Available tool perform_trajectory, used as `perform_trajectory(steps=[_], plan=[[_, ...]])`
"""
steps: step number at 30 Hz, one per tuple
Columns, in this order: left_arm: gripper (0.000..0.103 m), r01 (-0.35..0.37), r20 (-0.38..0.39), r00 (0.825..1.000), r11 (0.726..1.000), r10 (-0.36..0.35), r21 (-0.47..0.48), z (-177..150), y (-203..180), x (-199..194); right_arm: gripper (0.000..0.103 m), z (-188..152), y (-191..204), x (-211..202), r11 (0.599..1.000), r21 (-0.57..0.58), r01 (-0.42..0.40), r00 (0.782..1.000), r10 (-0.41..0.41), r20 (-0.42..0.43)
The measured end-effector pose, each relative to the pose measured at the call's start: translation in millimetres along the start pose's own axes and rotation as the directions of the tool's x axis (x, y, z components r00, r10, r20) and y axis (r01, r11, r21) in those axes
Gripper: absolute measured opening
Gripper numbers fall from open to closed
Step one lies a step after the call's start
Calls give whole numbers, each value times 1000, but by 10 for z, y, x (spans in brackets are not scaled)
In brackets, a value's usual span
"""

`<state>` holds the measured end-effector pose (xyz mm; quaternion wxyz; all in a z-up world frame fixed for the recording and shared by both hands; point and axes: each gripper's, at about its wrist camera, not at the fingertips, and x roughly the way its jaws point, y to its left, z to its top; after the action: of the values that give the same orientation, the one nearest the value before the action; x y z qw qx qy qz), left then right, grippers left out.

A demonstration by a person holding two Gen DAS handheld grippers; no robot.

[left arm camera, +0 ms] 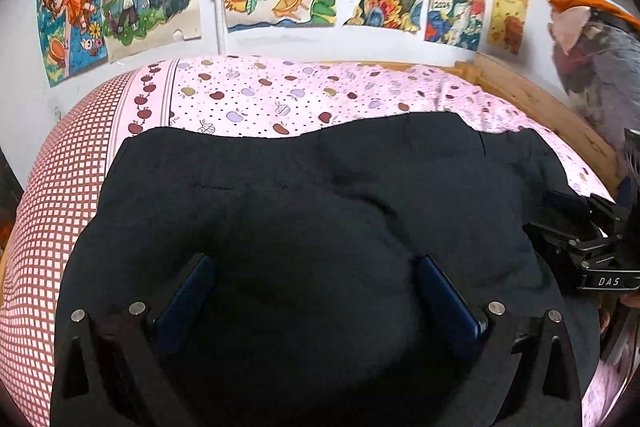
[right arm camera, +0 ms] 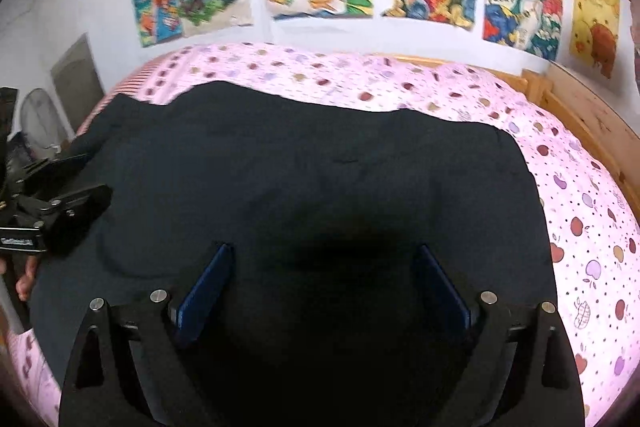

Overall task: Fold large clothes
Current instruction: 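Press the folded jacket flat with both grippers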

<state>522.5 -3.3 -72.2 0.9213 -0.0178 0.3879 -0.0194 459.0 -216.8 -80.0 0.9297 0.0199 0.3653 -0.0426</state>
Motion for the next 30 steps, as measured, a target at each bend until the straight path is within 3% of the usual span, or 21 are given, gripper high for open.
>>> perform_trajectory(steps=[12,18,23,30], plan=[[103,-9,-74,997,998,5,-54,281,151,471,94,194,-214,417,997,28,73,996,-71,-48],[103,2,-109,994,998,-8,-56,300,183,735,98,255,-275,630,998,34,60,994,-56,-96],[103,-17,-35,999,999,16,-28,171,126,764,100,168,-310,743,998,67,22,997,-16,-82],[103,-36,19,999,999,36,5,130,97,800,100,37,-248,797,998,38,54,998,-53,-23]])
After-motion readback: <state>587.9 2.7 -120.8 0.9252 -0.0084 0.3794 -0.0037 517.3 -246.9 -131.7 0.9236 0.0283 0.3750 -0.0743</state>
